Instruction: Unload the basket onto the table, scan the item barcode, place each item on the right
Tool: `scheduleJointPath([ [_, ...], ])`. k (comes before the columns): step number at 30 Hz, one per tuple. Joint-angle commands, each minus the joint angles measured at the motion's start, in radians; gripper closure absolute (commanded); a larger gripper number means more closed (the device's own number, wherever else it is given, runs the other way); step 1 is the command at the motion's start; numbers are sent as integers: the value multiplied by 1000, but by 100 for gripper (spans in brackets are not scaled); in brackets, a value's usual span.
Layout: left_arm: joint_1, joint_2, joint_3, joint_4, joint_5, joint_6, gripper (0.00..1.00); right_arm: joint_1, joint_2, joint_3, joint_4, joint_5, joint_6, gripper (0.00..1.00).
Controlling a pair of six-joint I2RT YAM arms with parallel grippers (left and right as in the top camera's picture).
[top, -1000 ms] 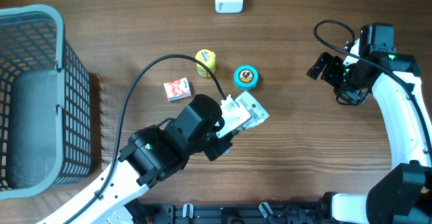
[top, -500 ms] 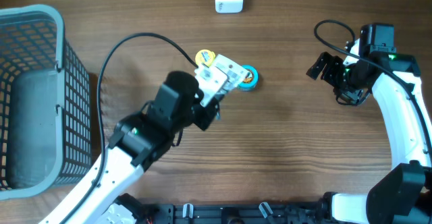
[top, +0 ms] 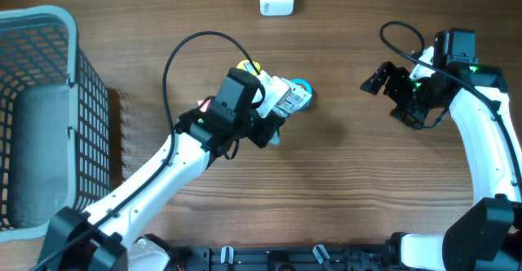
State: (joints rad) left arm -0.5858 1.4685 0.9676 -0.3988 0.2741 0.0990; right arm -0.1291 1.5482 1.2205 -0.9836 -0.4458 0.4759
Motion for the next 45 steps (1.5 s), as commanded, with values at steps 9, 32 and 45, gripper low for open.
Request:
scheduleJointPath([
  [9, 4, 224, -1, 13, 33, -34, 96, -2, -7, 17, -29, -49, 74, 0],
  [32, 6, 278, -1, 104, 420, -117, 96, -2, -7, 17, -61, -48, 21, 0],
  [45, 78, 278, -1, 166, 602, -421, 96, -2, -7, 17, -61, -43, 24, 0],
])
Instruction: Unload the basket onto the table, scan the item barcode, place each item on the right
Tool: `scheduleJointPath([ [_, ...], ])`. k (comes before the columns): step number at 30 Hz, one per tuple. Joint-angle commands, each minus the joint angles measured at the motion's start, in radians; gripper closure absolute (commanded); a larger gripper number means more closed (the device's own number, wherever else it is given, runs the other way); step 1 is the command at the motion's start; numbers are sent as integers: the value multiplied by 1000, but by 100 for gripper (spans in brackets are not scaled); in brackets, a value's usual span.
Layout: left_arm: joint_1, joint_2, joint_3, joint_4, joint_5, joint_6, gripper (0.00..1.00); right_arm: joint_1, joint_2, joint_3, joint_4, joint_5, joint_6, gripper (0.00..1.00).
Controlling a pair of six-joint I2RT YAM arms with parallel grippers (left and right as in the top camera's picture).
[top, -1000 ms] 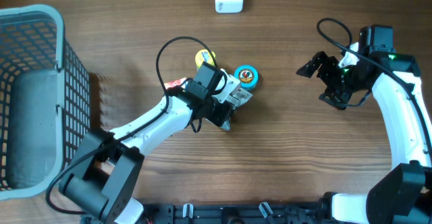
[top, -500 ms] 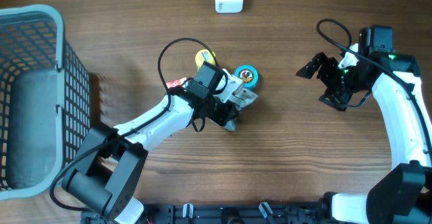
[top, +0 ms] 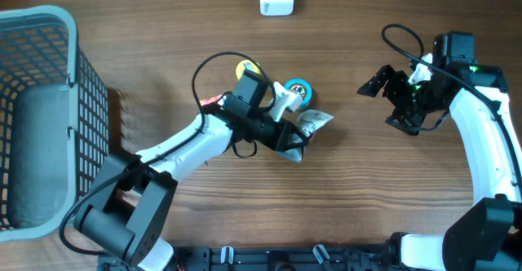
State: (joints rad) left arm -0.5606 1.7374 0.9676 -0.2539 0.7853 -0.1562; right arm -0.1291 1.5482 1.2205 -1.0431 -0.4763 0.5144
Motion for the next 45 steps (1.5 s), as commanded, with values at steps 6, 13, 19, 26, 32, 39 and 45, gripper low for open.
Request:
scheduleJointPath([
  [6, 155, 10, -1, 78, 218, -414, 96, -2, -7, 17, -2, 12, -12, 0],
  [13, 208, 10, -1, 192, 345, -688, 96, -2, -7, 17, 11, 13, 29, 0],
  [19, 197, 10, -1, 205, 315, -741, 94, -2, -7, 17, 6, 62, 37, 0],
  [26, 139, 66, -1, 164, 228, -829, 96, -2, -7, 17, -2, 66, 35, 0],
  [32, 86, 153, -1, 173, 292, -933, 96, -2, -7, 17, -24, 112, 35, 0],
  [39, 95, 157, -1, 172, 317, -982, 67, -2, -7, 17, -32, 141, 35, 0],
  [45, 137, 157, -1, 172, 317, -983, 52, -2, -7, 17, -35, 141, 35, 0],
])
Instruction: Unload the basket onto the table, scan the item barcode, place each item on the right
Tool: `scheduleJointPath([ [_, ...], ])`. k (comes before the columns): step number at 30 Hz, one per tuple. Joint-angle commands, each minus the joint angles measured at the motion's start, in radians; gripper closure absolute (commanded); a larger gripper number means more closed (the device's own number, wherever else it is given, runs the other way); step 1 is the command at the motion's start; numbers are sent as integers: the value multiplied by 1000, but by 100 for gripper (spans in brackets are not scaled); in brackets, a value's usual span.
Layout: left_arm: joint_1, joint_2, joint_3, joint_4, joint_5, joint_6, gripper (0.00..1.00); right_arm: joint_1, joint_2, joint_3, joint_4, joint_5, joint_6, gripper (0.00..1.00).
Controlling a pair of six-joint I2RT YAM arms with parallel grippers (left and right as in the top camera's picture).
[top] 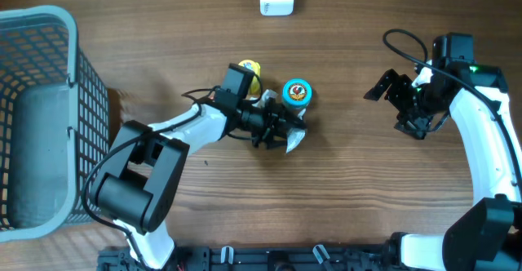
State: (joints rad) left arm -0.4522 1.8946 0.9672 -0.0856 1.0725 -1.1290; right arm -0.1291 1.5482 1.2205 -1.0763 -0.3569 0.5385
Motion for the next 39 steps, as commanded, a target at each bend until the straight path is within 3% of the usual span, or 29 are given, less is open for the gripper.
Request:
scheduleJointPath([
  [1, 36, 0, 0, 3, 31, -10, 53, -2, -7, 17, -3, 21, 11, 0],
  [7, 68, 0, 0, 3, 30, -10, 51, -2, -7, 17, -10, 22, 10, 0],
  [9, 73, 0, 0, 3, 30, -9, 46, -2, -7, 17, -10, 26, 11, 0],
  [13, 72, 0, 0, -5, 32, 5, 27, -2, -7, 17, -14, 29, -8, 0],
  [15, 73, 0, 0, -21, 31, 26, 1, -2, -7, 17, -16, 34, -18, 0],
  [33, 112, -13, 0, -38, 20, 56, 0, -2, -7, 17, -44, 92, -40, 0],
  [39, 61, -138, 0, -30, -76, 274, 0, -2, -7, 17, -74, 92, -39, 0],
])
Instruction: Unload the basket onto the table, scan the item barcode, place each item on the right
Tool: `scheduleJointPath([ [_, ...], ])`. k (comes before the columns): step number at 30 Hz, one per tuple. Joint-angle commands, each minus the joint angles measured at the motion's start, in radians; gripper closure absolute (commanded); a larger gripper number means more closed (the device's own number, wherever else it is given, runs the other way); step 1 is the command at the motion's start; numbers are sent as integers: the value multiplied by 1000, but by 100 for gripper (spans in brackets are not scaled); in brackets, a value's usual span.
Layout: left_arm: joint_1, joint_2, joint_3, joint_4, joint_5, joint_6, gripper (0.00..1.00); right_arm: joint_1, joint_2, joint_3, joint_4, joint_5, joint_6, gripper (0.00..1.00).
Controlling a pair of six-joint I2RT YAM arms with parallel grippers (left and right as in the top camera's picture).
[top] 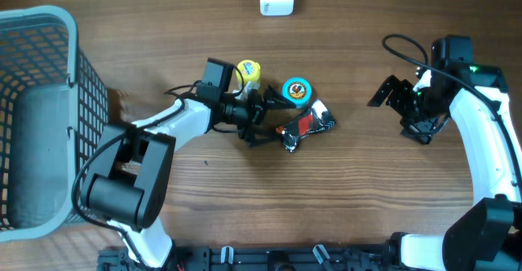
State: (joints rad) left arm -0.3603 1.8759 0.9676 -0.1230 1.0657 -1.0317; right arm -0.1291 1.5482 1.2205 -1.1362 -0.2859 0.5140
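A red, black and white snack packet lies flat on the wooden table, just right of my left gripper. That gripper lies low over the table, pointing right, and looks open, its fingers spread and nothing between them. The packet's left end is close to the fingertips. A white scanner stands at the table's far edge. My right gripper hovers at the right, pointing left, well apart from the packet. Its finger gap does not show.
A blue-lidded round tub and a yellow item sit just behind the left gripper. A grey-blue mesh basket fills the left edge of the table. A black cable loops above the right arm.
The packet has left my left gripper and now lies flat, red side up, to its right. The left gripper has drawn slightly back to the left. The right arm has barely shifted.
My left gripper first held the packet raised near the blue tub, its pale side up. Then it held the packet lower and further right, then close to the table below the tub. Now the packet rests on the table, free of the fingers.
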Motion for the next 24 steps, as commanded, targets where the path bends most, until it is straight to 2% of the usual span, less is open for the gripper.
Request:
scheduleJointPath([
  [1, -37, -149, -1, 5, -97, 223, 0, -2, -7, 17, -23, 21, -14, 0],
  [11, -77, -450, 0, -50, -322, 549, 0, -2, -7, 17, -31, 0, -3, 0],
  [15, -80, -572, 2, -135, -547, 624, 0, -1, -7, 17, -75, -62, 165, 0],
  [19, -80, -657, 7, -194, -684, 689, 0, 19, -7, 17, -113, -63, 362, 0],
  [22, -80, -700, 33, -251, -833, 732, 0, 88, -7, 17, -100, -106, 469, 0],
  [24, -80, -718, 78, -294, -919, 796, 0, 183, -7, 17, -13, -101, 484, 0],
])
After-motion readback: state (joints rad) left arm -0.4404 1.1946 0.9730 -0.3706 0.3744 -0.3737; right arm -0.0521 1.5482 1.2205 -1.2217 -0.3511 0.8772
